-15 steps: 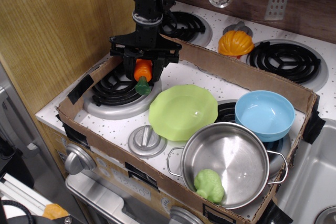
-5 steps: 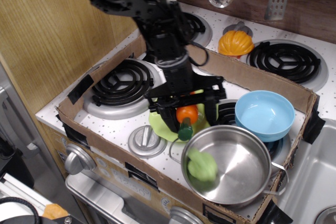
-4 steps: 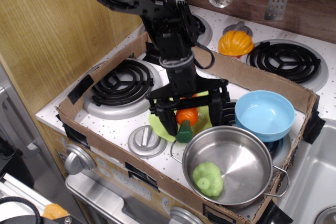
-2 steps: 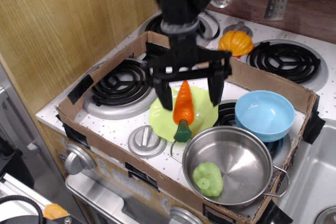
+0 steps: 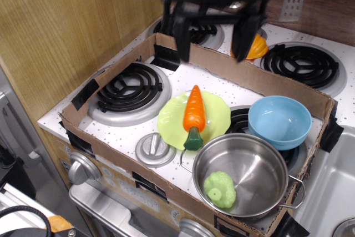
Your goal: Put carrot on plate
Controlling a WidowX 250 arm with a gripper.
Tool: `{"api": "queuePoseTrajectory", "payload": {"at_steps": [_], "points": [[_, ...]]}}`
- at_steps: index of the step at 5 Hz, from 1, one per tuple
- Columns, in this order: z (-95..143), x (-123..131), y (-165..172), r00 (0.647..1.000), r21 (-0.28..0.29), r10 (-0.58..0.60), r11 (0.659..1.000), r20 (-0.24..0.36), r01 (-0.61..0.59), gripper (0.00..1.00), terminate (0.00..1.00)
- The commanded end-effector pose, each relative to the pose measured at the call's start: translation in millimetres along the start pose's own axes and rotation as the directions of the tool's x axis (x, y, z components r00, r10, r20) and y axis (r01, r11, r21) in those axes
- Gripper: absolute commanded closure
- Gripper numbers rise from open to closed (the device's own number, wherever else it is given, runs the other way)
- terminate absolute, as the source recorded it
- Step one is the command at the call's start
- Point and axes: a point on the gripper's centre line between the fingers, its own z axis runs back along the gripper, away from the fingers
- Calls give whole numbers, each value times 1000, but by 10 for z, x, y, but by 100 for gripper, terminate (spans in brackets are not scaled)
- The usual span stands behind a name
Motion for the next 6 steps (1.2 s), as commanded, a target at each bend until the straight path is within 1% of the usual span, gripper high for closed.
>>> {"api": "queuePoseTrajectory", "payload": {"at_steps": [1,5,6], "points": [[235,-46,-49,999,-3,28,1000,28,-28,0,0],[235,-46,-49,999,-3,28,1000,28,-28,0,0],[235,-46,-49,999,-3,28,1000,28,-28,0,100]]}}
